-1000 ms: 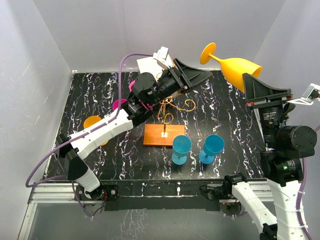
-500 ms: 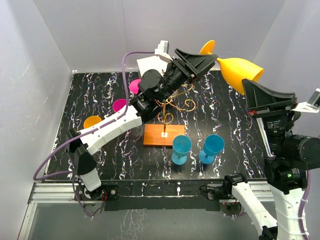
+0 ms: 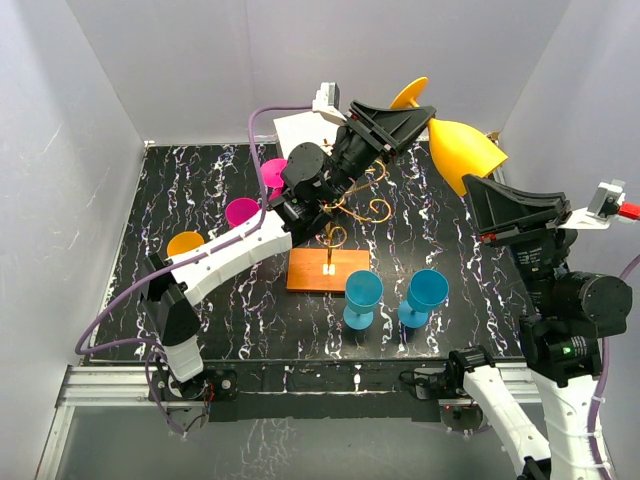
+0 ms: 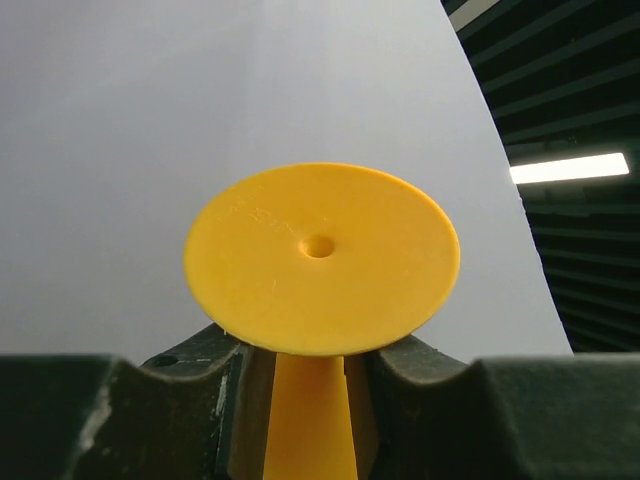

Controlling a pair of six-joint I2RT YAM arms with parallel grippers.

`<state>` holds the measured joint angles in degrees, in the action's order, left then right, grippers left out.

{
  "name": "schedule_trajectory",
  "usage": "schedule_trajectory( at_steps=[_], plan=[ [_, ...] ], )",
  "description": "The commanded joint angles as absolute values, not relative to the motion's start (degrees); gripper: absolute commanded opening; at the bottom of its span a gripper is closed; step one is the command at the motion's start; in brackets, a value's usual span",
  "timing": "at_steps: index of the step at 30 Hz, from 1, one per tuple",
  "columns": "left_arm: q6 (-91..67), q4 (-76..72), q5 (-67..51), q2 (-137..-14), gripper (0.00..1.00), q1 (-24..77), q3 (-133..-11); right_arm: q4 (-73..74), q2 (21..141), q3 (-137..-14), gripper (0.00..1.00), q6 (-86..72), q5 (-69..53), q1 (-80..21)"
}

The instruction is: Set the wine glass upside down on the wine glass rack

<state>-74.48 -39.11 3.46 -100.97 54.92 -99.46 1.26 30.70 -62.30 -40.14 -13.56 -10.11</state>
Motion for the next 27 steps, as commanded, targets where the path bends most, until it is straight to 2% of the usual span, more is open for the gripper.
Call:
schedule_trajectory(
  at_steps=[1, 4, 8, 11, 13, 19, 23, 27],
  plan=[
    [-72.8, -45.4, 5.2, -97.9, 0.24, 55.0, -98.9, 1.0, 29.6, -61.7, 0.00, -39.1, -16.1, -10.2],
    [-72.2, -46.3, 4.8, -97.7, 0.00, 55.0, -98.4, 1.7, 29.3, -61.4, 0.00, -39.5, -15.8, -10.1],
    [-70.8, -46.7, 4.6, -97.5, 0.00, 55.0, -98.4, 3.9, 29.2, -61.4, 0.00, -40.3, -13.8, -10.2],
    [-68.5, -47.7, 3.8, -97.2, 0.00, 55.0, -98.3, 7.7, 29.5, -63.1, 0.25, -40.6, -10.8, -10.2],
    [-65.6, -47.4, 2.9, -96.7, 0.00, 54.9, -98.8, 9.9, 29.7, -64.1, 0.38, -40.5, -10.4, -10.2],
    [-47.9, -35.4, -6.2, -96.8, 0.00, 55.0, -108.1, 22.7, 29.3, -68.4, 0.58, -38.9, -6.7, -10.2],
    [-40.5, -29.7, -9.9, -96.5, 0.00, 55.0, -110.0, 28.5, 27.1, -70.2, 0.67, -38.5, -3.9, -10.2],
    [-34.2, -30.6, -13.5, -95.8, 0.00, 55.0, -108.3, 32.5, 26.9, -72.9, 0.69, -38.4, -2.8, -10.1]
  ],
)
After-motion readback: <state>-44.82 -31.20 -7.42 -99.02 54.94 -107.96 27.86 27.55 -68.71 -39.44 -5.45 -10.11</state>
